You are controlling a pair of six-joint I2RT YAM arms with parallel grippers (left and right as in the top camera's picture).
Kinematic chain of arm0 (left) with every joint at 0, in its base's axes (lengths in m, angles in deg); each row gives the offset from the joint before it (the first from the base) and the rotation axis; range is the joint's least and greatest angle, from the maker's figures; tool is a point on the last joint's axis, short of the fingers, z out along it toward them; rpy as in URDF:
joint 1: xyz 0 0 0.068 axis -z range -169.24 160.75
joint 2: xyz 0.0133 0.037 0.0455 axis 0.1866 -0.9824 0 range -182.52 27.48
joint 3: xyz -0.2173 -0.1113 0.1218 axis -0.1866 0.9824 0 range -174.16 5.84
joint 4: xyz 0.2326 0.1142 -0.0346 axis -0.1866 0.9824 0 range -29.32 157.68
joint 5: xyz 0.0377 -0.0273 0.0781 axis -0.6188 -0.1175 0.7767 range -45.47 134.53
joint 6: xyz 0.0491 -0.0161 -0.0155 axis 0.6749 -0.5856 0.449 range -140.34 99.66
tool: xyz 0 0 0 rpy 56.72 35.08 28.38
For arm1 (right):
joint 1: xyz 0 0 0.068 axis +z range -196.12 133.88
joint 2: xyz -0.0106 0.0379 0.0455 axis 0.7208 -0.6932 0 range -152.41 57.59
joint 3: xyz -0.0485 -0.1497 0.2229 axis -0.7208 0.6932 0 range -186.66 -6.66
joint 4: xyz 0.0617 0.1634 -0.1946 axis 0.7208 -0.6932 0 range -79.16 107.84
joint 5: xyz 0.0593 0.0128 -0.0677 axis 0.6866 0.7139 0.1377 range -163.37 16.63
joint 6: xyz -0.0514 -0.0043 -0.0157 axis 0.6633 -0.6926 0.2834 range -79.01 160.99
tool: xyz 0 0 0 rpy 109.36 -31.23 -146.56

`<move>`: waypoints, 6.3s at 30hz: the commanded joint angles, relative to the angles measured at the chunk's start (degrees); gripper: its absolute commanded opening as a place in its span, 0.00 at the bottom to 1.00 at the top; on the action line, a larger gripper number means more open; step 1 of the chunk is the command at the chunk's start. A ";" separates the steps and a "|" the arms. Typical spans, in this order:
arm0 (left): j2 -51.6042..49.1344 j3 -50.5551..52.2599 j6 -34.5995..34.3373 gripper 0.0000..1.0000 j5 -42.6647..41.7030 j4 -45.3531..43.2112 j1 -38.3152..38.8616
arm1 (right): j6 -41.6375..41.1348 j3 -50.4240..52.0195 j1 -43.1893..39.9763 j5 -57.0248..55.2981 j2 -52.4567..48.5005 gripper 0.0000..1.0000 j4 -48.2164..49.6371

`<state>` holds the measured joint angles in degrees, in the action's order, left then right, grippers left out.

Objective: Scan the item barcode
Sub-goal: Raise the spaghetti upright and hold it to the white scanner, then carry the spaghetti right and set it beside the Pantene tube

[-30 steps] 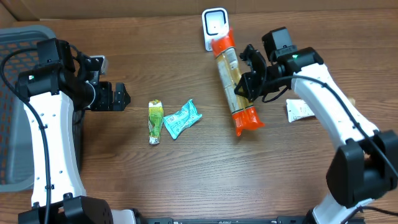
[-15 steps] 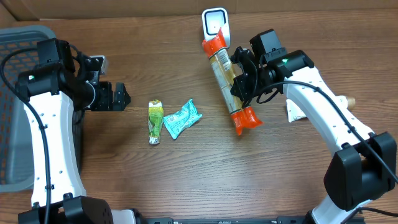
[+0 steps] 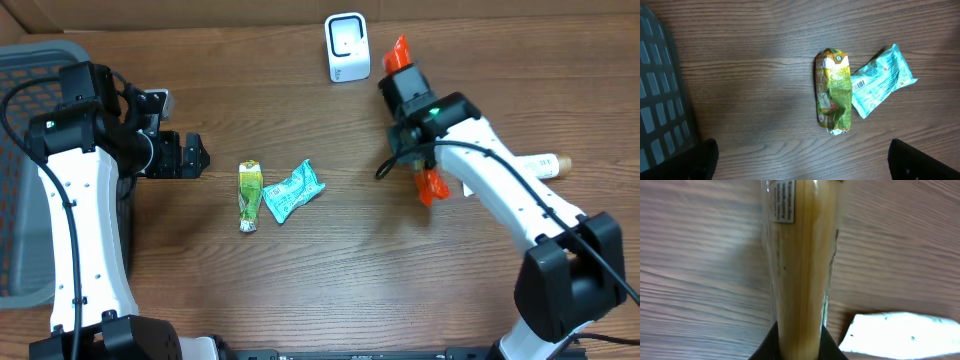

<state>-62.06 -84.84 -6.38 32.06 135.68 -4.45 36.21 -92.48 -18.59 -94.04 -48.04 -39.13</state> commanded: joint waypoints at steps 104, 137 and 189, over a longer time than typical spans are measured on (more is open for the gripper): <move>0.39 -0.17 1.27 0.99 -0.85 -0.09 0.13 | 18.29 -26.88 0.00 -14.05 -16.00 0.04 21.42; 0.39 -0.17 1.27 1.00 -0.85 -0.09 0.13 | 42.36 -26.84 0.85 -34.05 -29.94 0.04 42.77; 0.39 -0.17 1.27 1.00 -0.85 -0.09 0.13 | -37.83 6.19 -35.39 16.11 2.08 0.95 14.95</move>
<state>-62.06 -84.84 -6.38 32.06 135.70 -4.45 -7.24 -82.78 -53.67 -77.65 -50.64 -23.94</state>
